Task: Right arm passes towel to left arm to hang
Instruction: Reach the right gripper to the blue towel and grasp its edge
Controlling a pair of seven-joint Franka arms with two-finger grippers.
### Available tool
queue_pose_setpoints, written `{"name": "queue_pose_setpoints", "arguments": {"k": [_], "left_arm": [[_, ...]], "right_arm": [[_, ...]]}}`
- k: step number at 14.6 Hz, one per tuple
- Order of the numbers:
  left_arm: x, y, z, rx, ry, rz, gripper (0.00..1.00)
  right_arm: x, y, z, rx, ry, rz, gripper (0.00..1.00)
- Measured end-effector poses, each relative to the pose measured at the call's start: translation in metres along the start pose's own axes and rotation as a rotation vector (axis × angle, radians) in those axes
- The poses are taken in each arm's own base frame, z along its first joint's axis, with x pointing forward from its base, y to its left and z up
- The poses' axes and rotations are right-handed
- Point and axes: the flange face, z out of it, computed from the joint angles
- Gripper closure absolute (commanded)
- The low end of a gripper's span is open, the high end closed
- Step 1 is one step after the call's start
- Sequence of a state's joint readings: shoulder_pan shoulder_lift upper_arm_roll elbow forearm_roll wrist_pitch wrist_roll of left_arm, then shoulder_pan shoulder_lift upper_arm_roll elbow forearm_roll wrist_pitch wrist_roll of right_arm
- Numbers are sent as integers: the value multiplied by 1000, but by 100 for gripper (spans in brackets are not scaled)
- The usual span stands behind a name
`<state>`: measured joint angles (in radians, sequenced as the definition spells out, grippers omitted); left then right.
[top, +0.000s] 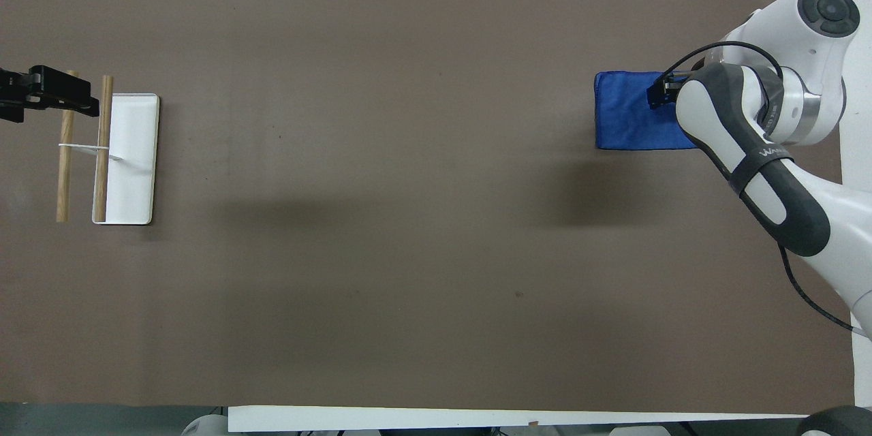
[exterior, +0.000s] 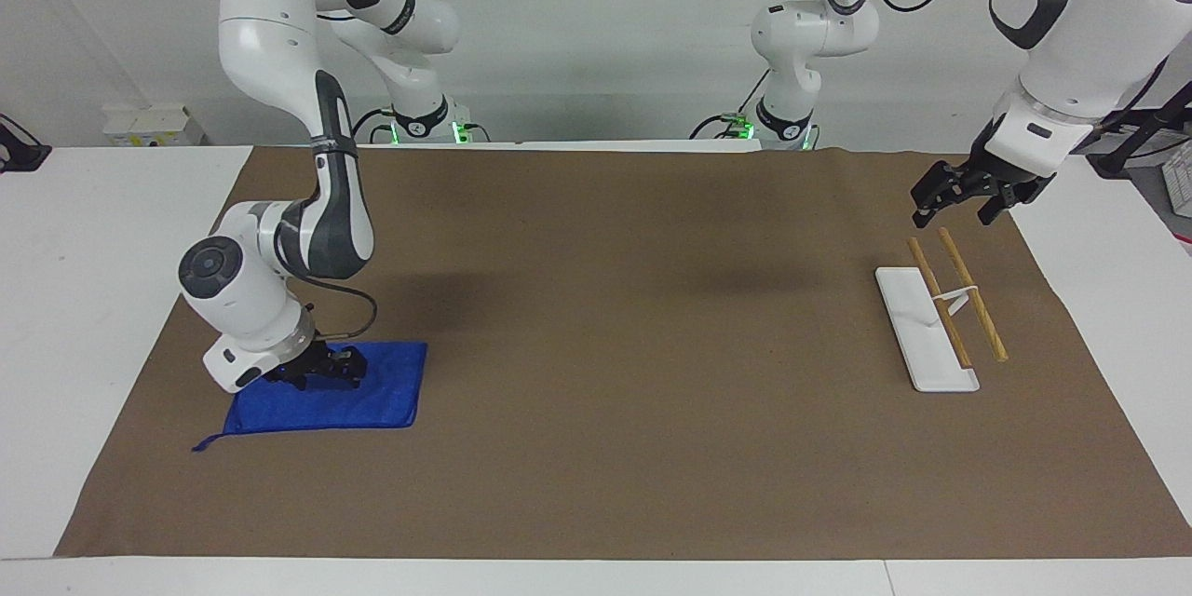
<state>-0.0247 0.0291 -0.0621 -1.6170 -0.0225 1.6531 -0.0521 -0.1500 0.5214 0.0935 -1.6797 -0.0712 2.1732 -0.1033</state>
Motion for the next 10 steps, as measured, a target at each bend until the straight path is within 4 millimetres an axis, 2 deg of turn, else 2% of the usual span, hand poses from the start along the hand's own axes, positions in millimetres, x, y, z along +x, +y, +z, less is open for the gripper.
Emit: {"name": "queue_pose_setpoints", "arguments": {"k": [3, 7, 8, 9, 10], "left_arm": [[0, 0, 0, 0, 0, -2, 0], [0, 0, 0, 0, 0, -3, 0], [0, 0, 0, 0, 0, -3, 0], [0, 0, 0, 0, 0, -3, 0], [0, 0, 0, 0, 0, -3, 0]], "right_arm": [[-3, -1, 6, 0, -11, -20, 12], [-7, 3, 12, 1, -22, -18, 30], [-8, 3, 13, 1, -23, -18, 36], [-8, 4, 13, 1, -23, -19, 49], [-8, 4, 13, 0, -23, -20, 66]]}}
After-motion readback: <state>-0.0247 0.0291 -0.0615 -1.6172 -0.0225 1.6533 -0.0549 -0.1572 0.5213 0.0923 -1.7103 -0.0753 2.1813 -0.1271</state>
